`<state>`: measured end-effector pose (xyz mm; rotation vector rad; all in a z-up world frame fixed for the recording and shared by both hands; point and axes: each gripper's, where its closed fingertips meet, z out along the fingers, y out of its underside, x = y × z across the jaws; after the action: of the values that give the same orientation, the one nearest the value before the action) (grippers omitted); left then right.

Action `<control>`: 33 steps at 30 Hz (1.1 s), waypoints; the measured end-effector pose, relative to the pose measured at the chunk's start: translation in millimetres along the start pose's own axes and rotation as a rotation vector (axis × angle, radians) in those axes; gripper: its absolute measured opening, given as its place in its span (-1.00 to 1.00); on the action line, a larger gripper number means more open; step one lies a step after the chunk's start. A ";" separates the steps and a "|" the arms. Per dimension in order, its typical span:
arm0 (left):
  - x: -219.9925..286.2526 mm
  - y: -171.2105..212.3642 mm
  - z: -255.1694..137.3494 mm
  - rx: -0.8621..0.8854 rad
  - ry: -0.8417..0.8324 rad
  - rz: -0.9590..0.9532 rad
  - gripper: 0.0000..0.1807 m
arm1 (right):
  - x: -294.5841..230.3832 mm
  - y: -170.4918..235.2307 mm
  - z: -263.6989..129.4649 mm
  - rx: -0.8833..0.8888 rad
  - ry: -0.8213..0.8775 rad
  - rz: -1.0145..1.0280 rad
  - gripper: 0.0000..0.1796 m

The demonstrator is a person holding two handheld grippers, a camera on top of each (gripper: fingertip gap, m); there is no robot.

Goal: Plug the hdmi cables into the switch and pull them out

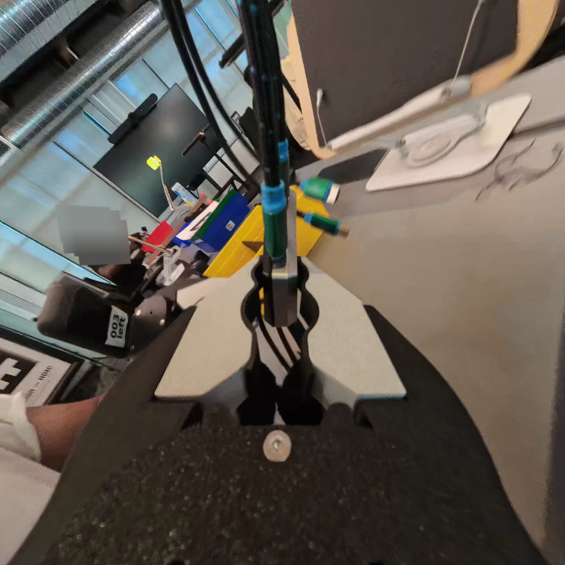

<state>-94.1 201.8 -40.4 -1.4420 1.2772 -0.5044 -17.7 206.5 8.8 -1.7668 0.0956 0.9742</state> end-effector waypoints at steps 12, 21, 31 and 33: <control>-6.6 77.2 -48.5 -0.152 -0.019 -0.159 -0.65 | -38.9 -253.2 -69.1 0.188 0.258 -0.551 -0.78; 12.3 151.7 -90.1 -0.228 -0.034 -0.158 -0.72 | 131.3 -229.4 -76.1 0.152 0.491 -0.545 -0.78; 12.9 159.1 -86.2 -0.256 -0.007 -0.199 -0.72 | 248.1 -152.0 -106.6 0.053 0.684 -0.182 -0.76; 5.7 161.9 -85.2 -0.283 -0.048 -0.229 -0.74 | 263.8 -153.9 -106.8 -0.005 0.708 -0.138 -0.75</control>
<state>-232.6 187.7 -159.3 -1.8406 1.1859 -0.4488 293.3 284.1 -35.1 -2.0197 0.4115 0.2165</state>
